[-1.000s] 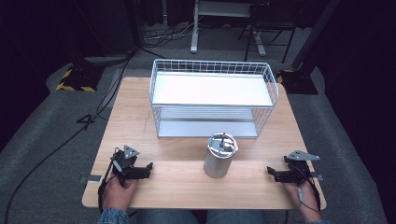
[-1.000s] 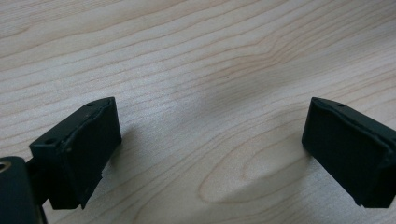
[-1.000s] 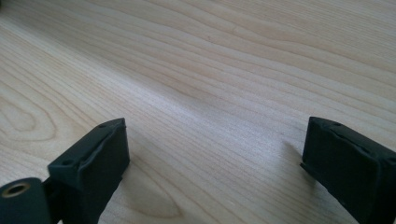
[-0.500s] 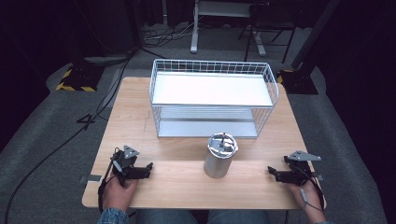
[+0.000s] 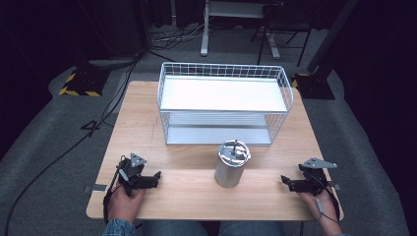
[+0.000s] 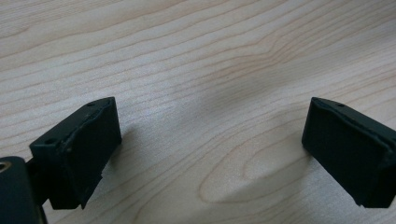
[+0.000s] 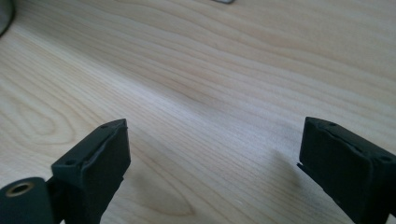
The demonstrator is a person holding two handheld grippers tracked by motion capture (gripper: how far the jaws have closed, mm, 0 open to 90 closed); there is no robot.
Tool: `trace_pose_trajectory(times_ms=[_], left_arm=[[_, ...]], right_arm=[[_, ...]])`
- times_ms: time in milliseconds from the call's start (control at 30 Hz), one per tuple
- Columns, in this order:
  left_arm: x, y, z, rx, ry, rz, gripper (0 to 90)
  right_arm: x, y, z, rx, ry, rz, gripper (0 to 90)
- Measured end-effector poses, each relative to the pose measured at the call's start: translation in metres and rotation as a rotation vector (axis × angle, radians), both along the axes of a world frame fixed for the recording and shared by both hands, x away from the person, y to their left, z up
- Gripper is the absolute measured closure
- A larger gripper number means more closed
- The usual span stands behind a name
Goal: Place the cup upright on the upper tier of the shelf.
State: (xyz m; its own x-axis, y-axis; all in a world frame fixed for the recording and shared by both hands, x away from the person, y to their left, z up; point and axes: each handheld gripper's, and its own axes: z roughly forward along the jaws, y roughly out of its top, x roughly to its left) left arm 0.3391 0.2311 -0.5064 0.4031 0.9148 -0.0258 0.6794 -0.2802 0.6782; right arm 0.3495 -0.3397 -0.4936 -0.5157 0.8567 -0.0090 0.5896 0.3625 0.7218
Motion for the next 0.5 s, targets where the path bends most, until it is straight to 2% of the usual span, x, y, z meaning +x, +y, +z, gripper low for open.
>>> trace_pose_trajectory(times_ms=[33, 133, 200, 333, 433, 500], left_arm=[[0.0, 0.0, 0.0, 0.0, 0.0, 0.0, 5.1], [0.0, 0.0, 0.0, 0.0, 0.0, 0.0, 5.1], [0.0, 0.0, 0.0, 0.0, 0.0, 0.0, 5.1], [0.0, 0.0, 0.0, 0.0, 0.0, 0.0, 5.1], [0.0, 0.0, 0.0, 0.0, 0.0, 0.0, 5.1], [0.0, 0.0, 0.0, 0.0, 0.0, 0.0, 5.1]], right_arm=[[-0.003, 0.002, 0.008, 0.003, -0.017, 0.014, 9.2], [-0.005, 0.004, 0.016, 0.009, -0.028, 0.023, 9.2], [-0.009, 0.008, 0.027, 0.021, -0.042, 0.039, 9.2], [-0.012, 0.013, 0.035, 0.024, -0.047, 0.055, 9.3], [-0.016, 0.017, 0.047, 0.052, -0.061, 0.074, 9.1], [-0.017, 0.018, 0.05, 0.058, -0.066, 0.083, 9.0]])
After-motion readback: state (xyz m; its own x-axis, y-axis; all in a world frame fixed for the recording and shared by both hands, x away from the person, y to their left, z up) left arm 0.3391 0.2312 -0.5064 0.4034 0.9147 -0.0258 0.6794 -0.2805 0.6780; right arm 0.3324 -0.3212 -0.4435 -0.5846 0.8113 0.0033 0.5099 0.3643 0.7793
